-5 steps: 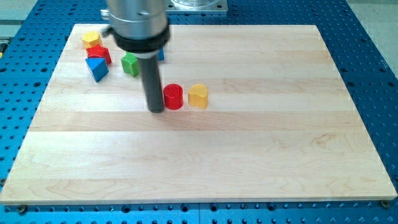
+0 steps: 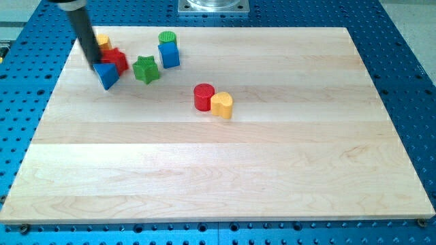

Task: Move the red star into the yellow heart

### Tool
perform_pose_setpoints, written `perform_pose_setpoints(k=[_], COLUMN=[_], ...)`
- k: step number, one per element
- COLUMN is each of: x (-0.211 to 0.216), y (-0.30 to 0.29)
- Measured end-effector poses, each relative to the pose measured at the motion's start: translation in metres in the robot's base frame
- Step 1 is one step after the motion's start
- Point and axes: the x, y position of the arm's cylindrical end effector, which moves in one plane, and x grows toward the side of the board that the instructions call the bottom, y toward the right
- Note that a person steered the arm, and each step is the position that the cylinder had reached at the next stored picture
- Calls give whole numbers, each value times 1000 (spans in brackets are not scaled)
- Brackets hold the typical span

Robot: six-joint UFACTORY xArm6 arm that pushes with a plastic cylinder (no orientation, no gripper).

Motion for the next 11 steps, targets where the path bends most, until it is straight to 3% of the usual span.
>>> perform_pose_setpoints(k=[2, 3, 5, 6, 7, 8, 9, 10, 11], x=[0, -15, -26, -3, 44, 18, 58, 62, 56], y=[110, 116, 208, 259, 262, 332, 341, 284, 273])
